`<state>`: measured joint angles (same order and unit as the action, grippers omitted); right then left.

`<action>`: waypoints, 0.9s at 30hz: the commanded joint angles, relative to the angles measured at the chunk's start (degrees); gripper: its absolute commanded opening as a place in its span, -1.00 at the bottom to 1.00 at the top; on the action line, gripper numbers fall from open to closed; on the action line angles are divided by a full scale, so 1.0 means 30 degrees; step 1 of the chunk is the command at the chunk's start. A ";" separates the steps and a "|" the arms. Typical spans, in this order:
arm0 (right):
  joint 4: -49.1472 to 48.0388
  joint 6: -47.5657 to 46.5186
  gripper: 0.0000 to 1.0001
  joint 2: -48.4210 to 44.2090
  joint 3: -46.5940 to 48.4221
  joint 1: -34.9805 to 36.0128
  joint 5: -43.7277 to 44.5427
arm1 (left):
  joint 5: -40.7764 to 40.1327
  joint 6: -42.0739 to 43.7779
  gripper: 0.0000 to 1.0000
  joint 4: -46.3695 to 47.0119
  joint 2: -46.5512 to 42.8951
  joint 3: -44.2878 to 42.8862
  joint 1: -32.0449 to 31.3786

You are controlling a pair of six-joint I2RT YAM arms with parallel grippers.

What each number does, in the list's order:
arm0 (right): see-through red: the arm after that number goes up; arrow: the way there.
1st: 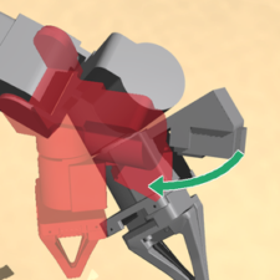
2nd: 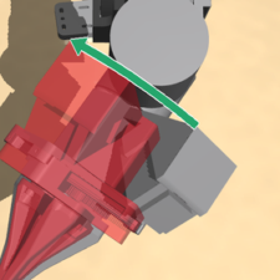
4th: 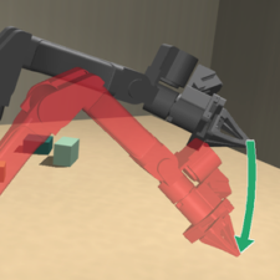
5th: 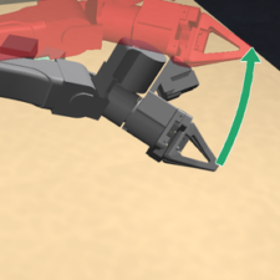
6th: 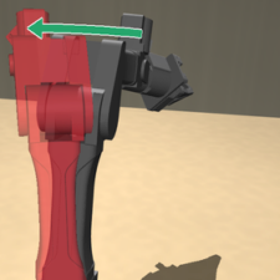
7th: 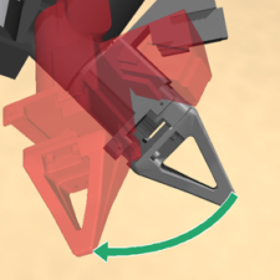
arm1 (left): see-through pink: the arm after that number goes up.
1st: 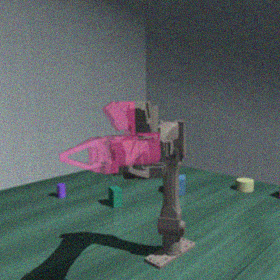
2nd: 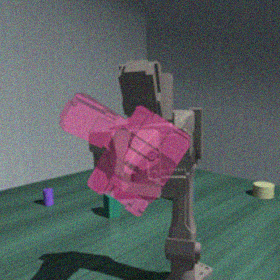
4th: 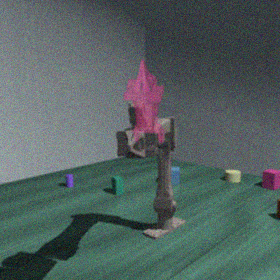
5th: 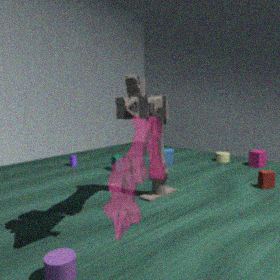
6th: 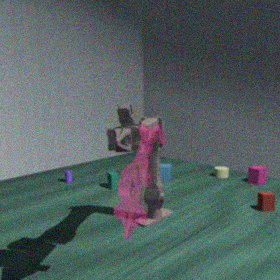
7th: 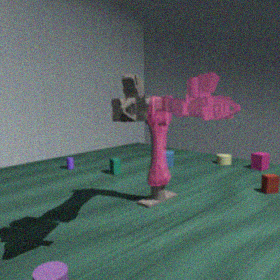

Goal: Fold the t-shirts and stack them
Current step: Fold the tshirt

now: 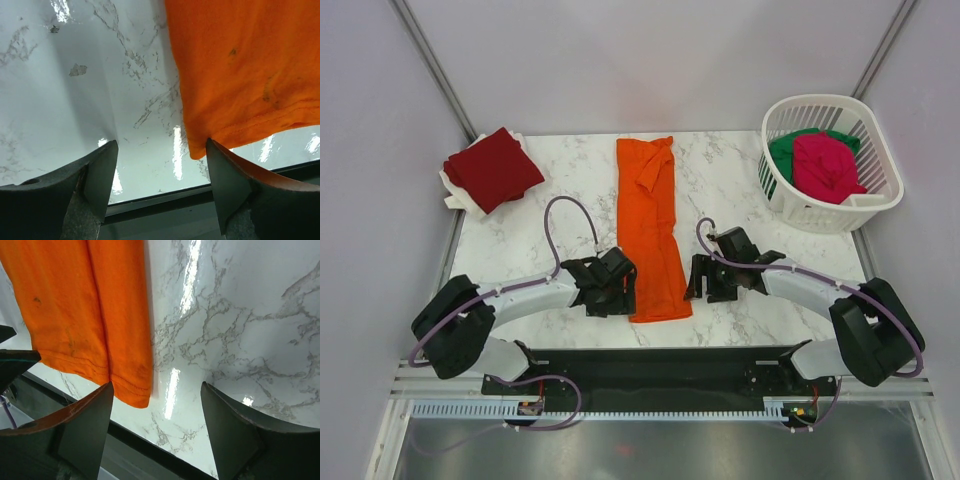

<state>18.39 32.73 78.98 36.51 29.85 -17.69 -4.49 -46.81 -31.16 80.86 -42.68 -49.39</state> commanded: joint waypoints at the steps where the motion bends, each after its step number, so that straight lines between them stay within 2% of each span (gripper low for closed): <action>1: -0.0798 -0.0189 0.58 -0.0077 -0.0275 -0.0017 -0.0019 | -0.0143 -0.2268 0.58 0.2415 -0.0322 0.0338 -0.0237; 9: -0.1648 0.0018 0.52 0.0040 -0.1359 -0.0046 -0.0605 | -0.0728 -0.2942 0.51 0.2798 -0.1346 0.0836 -0.0501; 14: -0.2322 0.0135 0.27 0.0362 -0.1974 -0.0017 -0.1102 | -0.0964 -0.3294 0.37 0.2827 -0.1758 0.1129 -0.0501; 23: -0.3172 0.0574 0.10 0.0480 -0.2941 0.0071 -0.1865 | -0.0584 -0.3411 0.39 0.4349 -0.0500 0.1452 -0.0823; 27: -0.3260 0.0720 0.03 0.0275 -0.3381 0.0188 -0.2012 | -0.0641 -0.3587 0.32 0.4848 0.0175 0.1364 -0.1086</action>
<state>5.50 35.16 78.81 29.32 29.80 -24.93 -5.80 -55.11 -20.18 80.23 -38.79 -51.90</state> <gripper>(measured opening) 0.521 0.670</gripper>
